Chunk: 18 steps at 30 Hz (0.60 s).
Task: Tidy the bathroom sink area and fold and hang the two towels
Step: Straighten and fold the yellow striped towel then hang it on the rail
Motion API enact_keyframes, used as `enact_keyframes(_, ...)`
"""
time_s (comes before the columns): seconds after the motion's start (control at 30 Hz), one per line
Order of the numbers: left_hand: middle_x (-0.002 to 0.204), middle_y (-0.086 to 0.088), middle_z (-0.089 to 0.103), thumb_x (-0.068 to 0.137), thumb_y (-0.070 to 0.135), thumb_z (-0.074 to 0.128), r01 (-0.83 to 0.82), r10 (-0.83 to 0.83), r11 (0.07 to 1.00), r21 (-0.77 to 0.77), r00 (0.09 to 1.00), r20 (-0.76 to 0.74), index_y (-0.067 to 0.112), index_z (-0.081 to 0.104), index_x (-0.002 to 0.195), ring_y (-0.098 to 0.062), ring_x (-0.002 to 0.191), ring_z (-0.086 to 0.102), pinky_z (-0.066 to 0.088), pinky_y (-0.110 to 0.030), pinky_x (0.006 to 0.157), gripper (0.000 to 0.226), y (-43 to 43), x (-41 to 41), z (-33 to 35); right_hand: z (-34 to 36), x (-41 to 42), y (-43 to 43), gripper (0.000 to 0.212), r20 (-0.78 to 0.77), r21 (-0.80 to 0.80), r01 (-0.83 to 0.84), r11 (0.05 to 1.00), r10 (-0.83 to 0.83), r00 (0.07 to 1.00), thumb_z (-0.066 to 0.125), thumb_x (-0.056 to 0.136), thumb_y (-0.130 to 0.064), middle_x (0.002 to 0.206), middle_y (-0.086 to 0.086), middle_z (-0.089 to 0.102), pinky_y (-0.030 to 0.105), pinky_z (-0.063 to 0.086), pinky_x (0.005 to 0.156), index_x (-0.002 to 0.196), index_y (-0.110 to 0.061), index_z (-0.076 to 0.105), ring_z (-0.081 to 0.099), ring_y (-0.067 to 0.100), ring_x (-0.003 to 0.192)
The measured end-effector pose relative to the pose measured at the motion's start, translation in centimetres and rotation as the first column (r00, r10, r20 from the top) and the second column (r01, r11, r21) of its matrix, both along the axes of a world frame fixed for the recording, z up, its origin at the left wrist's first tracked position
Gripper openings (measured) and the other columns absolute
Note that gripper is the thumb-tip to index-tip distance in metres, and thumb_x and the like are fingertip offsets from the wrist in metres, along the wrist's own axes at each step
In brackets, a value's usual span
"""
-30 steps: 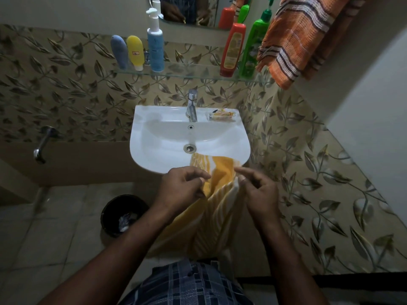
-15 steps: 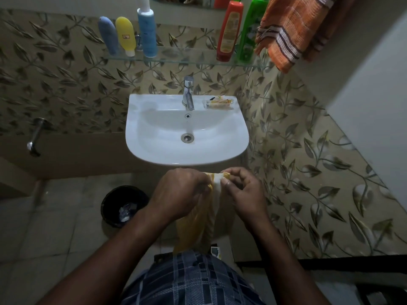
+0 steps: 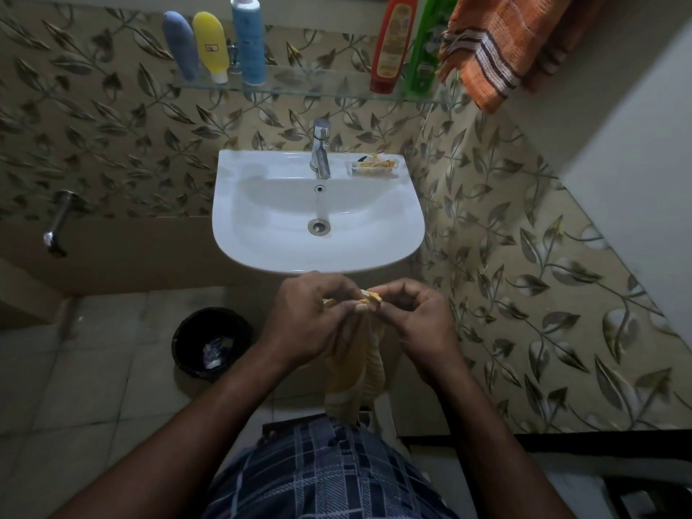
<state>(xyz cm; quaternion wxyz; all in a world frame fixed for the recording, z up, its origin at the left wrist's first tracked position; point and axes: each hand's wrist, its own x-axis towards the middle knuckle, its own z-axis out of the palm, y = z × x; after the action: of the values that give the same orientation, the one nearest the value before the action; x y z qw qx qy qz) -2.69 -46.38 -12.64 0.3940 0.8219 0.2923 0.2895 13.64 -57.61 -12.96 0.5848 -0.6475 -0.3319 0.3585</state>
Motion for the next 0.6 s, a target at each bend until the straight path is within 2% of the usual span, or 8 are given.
enact_keyframes(0.17, 0.087, 0.011, 0.078, 0.085, 0.033, 0.082, -0.025, 0.031, 0.998, -0.063, 0.995, 0.099, 0.030, 0.077, 0.095, -0.013, 0.085, 0.075, 0.060, -0.047, 0.076, 0.012, -0.1, 0.3, 0.0, 1.0, 0.6, -0.3, 0.015, -0.034, 0.039, -0.088, 0.995, 0.089, 0.995, 0.078, 0.089, -0.013, 0.101, 0.010, 0.082, 0.030, 0.061, 0.082, 0.102, -0.011, 0.082, 0.078, 0.025, 0.098)
enact_keyframes(0.37, 0.092, 0.007, 0.078, 0.086, 0.045, 0.075, -0.002, 0.003, 1.000, -0.005, 0.990, 0.141, 0.033, 0.073, 0.106, -0.014, 0.088, 0.077, 0.061, -0.048, 0.076, 0.023, 0.0, 0.5, 0.2, 1.2, 0.6, 0.2, 0.010, -0.022, 0.036, -0.035, 0.999, 0.036, 0.999, 0.077, 0.092, -0.001, 0.097, 0.012, 0.081, 0.037, 0.062, 0.085, 0.097, -0.009, 0.080, 0.078, 0.025, 0.093)
enact_keyframes(0.6, 0.087, 0.009, 0.077, 0.088, 0.038, 0.078, -0.028, 0.020, 0.997, 0.069, 0.994, 0.110, 0.023, 0.081, 0.094, -0.017, 0.084, 0.073, 0.060, -0.047, 0.073, 0.016, 0.9, 1.1, 0.5, 1.2, 1.1, 0.9, 0.012, -0.006, 0.039, -0.033, 0.999, 0.033, 0.999, 0.079, 0.091, -0.001, 0.094, 0.009, 0.082, 0.034, 0.064, 0.084, 0.094, -0.012, 0.082, 0.079, 0.022, 0.090)
